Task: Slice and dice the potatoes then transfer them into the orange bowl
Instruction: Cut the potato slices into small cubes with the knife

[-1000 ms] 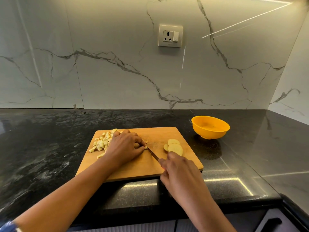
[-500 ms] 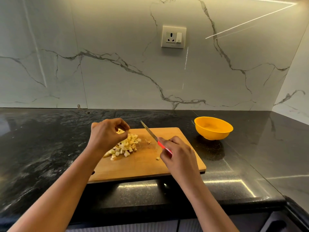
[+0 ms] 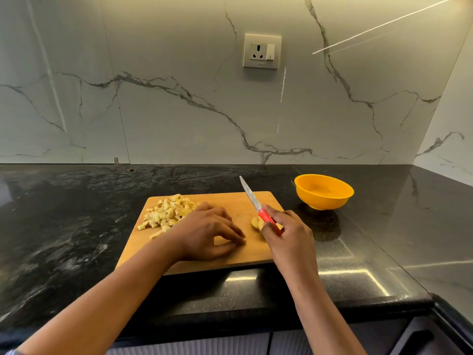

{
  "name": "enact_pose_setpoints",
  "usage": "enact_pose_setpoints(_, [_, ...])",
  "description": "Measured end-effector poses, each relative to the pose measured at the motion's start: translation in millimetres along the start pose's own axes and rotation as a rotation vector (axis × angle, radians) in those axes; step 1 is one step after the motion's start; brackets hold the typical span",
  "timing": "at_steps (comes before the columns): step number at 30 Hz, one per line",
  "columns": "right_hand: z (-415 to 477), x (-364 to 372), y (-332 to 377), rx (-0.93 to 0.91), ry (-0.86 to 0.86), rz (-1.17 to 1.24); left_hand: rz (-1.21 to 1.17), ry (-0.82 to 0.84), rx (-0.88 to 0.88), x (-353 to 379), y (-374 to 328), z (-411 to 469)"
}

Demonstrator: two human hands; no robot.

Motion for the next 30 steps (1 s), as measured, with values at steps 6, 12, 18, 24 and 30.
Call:
enact_pose_setpoints(6, [-0.7, 0.9, -0.7, 0.009, 0.011, 0.016, 0.259, -0.026, -0.361, -13.2, 46.0, -17.5])
enact_pose_setpoints(12, [-3.2, 0.7, -1.6, -0.001, 0.001, 0.045, 0.281, -0.246, -0.511, -19.1, 50.8, -23.3])
enact_pose_setpoints(18, [-1.8, 1.5, 1.1, 0.001, 0.019, 0.016, 0.362, -0.055, -0.392, -2.8, 32.4, 8.7])
enact_pose_setpoints(24, [-3.2, 1.8, 4.3, -0.013, 0.052, -0.045, 0.312, 0.019, -0.493, 6.7, 43.4, 33.2])
enact_pose_setpoints(30, [-4.9, 3.0, 7.1, -0.03, 0.09, -0.122, 0.136, 0.016, -0.527, 9.4, 50.0, 35.0])
Point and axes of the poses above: each hand's wrist, its own z-axis towards the middle knuckle, its own x-axis out of the palm, y = z × x, the point moved 4 cm from there along z, towards the middle knuckle, and after that the axes turned 8 degrees about z, right-handed, at the moved point
